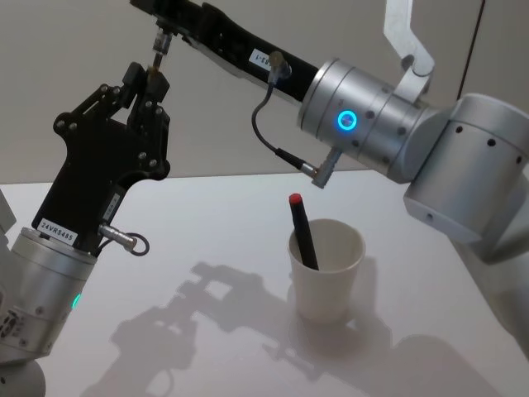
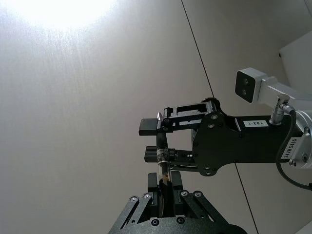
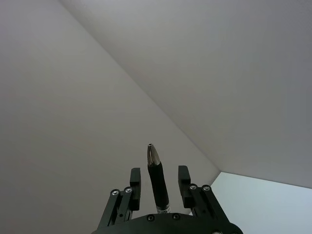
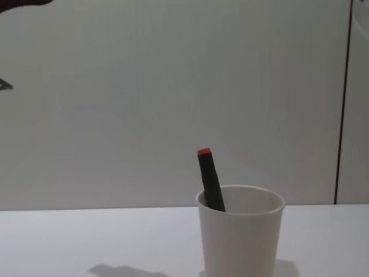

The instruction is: Place the pen into the pen holder.

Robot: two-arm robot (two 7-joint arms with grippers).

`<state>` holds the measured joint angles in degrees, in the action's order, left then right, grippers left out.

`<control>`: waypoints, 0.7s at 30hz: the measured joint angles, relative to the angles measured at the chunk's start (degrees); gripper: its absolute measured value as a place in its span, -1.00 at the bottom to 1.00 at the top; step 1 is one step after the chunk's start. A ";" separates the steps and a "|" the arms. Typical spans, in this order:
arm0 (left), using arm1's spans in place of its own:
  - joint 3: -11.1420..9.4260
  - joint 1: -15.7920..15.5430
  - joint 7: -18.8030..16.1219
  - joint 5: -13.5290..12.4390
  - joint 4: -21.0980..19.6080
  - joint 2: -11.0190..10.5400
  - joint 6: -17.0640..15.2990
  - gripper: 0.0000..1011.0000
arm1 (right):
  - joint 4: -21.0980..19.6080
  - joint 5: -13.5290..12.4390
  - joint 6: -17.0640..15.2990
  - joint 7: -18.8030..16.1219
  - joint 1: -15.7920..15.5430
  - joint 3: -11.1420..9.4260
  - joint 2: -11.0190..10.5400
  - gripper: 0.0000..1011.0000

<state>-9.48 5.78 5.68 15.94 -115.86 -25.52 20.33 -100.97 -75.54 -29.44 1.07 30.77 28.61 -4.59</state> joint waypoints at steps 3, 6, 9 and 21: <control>0.03 0.02 0.00 -0.02 -0.01 0.02 0.00 -0.68 | 0.01 0.02 0.03 -0.02 0.02 0.03 -0.01 -0.22; 0.04 0.03 0.00 -0.02 -0.01 0.03 0.00 -0.68 | 0.01 0.04 0.04 -0.04 0.03 0.05 -0.02 -0.38; 0.04 0.04 0.00 -0.03 -0.01 0.04 0.00 -0.68 | 0.01 0.05 0.06 -0.06 0.04 0.06 -0.02 -0.57; 0.04 0.05 0.05 -0.03 -0.02 0.04 0.04 -0.68 | 0.02 0.14 0.10 -0.05 0.04 0.06 -0.03 -0.74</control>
<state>-9.44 5.82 5.73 15.92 -115.88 -25.48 20.38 -100.95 -75.39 -29.33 1.02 30.81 28.67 -4.62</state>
